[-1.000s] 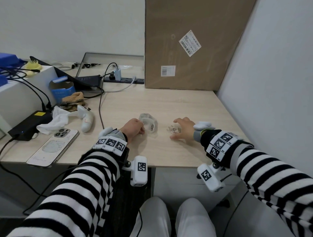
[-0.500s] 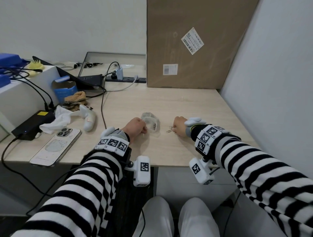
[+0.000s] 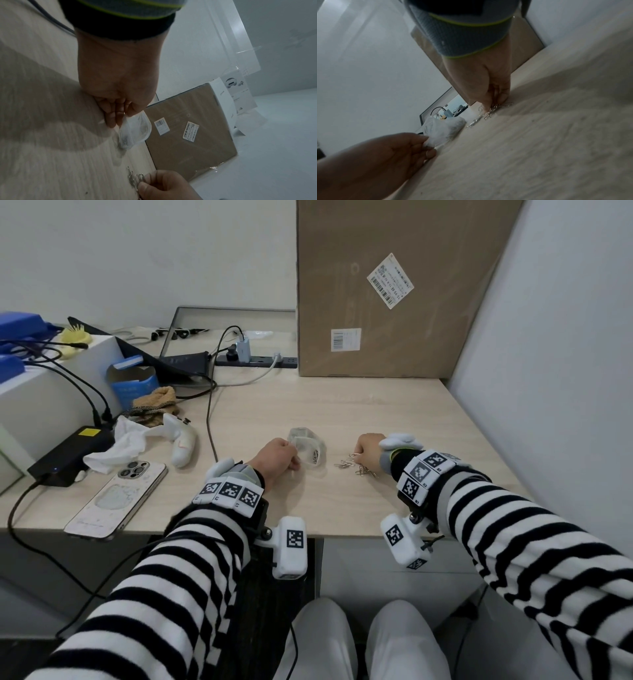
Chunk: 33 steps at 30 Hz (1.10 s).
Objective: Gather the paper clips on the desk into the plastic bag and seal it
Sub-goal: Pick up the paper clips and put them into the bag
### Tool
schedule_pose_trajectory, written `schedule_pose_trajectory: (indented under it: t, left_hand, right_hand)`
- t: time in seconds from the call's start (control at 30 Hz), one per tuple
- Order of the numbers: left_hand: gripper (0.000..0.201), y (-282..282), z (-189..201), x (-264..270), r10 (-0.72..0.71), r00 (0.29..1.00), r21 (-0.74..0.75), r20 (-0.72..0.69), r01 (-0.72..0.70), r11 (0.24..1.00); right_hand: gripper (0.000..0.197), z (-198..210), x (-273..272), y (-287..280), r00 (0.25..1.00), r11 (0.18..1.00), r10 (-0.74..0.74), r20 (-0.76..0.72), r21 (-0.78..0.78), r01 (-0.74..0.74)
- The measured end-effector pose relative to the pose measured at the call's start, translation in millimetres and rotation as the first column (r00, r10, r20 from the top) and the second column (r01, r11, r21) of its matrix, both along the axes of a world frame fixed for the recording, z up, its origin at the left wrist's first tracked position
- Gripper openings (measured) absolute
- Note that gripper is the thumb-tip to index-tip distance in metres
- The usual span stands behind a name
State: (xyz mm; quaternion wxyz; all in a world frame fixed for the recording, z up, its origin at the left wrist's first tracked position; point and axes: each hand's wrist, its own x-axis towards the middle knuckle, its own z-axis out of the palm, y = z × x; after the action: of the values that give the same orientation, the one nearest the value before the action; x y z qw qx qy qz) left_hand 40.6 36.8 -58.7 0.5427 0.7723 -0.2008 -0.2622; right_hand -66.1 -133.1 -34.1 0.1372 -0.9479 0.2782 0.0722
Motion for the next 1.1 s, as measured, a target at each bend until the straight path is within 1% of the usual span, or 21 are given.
schedule_pose_trajectory:
  t: [0.07, 0.13, 0.17, 0.23, 0.3, 0.4, 0.47, 0.53, 0.6, 0.67, 0.77, 0.93, 1.03, 1.1]
  left_hand:
    - [0.031, 1.3, 1.3, -1.4, 0.012, 1.0, -0.004, -0.011, -0.012, 1.0]
    - [0.03, 2.1, 2.5, -2.4, 0.014, 1.0, -0.011, -0.026, -0.014, 1.0]
    - [0.03, 2.1, 3.5, -3.2, 0.012, 0.999, -0.02, -0.038, -0.013, 1.0]
    - [0.028, -0.3, 7.9, -5.7, 0.01, 0.999, -0.042, -0.052, -0.012, 0.999]
    - [0.026, -3.0, 13.9, -11.1, 0.002, 0.999, -0.06, -0.04, -0.004, 0.998]
    - [0.027, -10.0, 24.7, -21.8, -0.011, 1.0, -0.103, -0.011, 0.01, 0.995]
    - [0.031, -14.6, 29.6, -26.7, -0.007, 1.0, -0.129, 0.0, 0.006, 0.992]
    - [0.032, -17.6, 31.7, -29.7, -0.002, 1.0, -0.148, -0.024, -0.001, 0.989]
    - [0.029, -18.0, 31.4, -29.4, 0.013, 0.997, -0.146, -0.073, -0.024, 0.989]
    - [0.023, -15.7, 29.3, -27.3, 0.032, 0.993, -0.133, -0.116, -0.047, 0.99]
    - [0.018, -10.8, 27.6, -24.5, 0.04, 0.986, -0.133, -0.159, -0.061, 0.989]
    - [0.021, -7.9, 27.2, -24.4, 0.052, 0.981, -0.14, -0.186, -0.079, 0.987]
    - [0.022, -9.3, 25.1, -23.5, 0.062, 0.981, -0.14, -0.186, -0.089, 0.986]
    - [0.022, -9.7, 22.2, -21.6, 0.071, 0.982, -0.128, -0.173, -0.094, 0.987]
  right_hand:
    - [0.029, -2.3, -1.0, -2.4, 0.994, 0.994, -0.082, 0.065, 0.078, 0.077]
    - [0.034, -4.3, -3.9, -4.6, 0.971, 0.972, -0.175, 0.165, 0.187, 0.144]
    - [0.036, -4.9, -5.4, -5.3, 0.955, 0.958, -0.206, 0.213, 0.243, 0.153]
    - [0.034, -2.5, -7.2, -5.7, 0.911, 0.924, -0.254, 0.326, 0.361, 0.129]
    - [0.028, 3.7, -5.2, -0.1, 0.843, 0.892, -0.304, 0.444, 0.444, 0.088]
    - [0.016, 16.1, 4.8, 12.7, 0.756, 0.865, -0.318, 0.572, 0.502, -0.016]
    - [0.007, 24.4, 10.5, 23.7, 0.728, 0.881, -0.276, 0.628, 0.468, -0.069]
    - [0.005, 29.1, 14.8, 33.2, 0.717, 0.911, -0.218, 0.662, 0.402, -0.095]
    - [0.005, 28.7, 17.6, 40.2, 0.719, 0.934, -0.162, 0.675, 0.341, -0.109]
    - [0.001, 23.4, 18.9, 43.6, 0.738, 0.941, -0.119, 0.664, 0.311, -0.129]
    - [0.005, 15.3, 17.4, 43.0, 0.769, 0.952, -0.055, 0.637, 0.265, -0.151]
    - [0.018, 12.7, 12.5, 38.1, 0.767, 0.953, -0.004, 0.641, 0.236, -0.192]
    - [0.014, 14.1, 6.8, 30.4, 0.727, 0.959, 0.037, 0.685, 0.181, -0.22]
    - [0.01, 14.9, 1.0, 21.7, 0.727, 0.976, 0.023, 0.686, 0.142, -0.165]
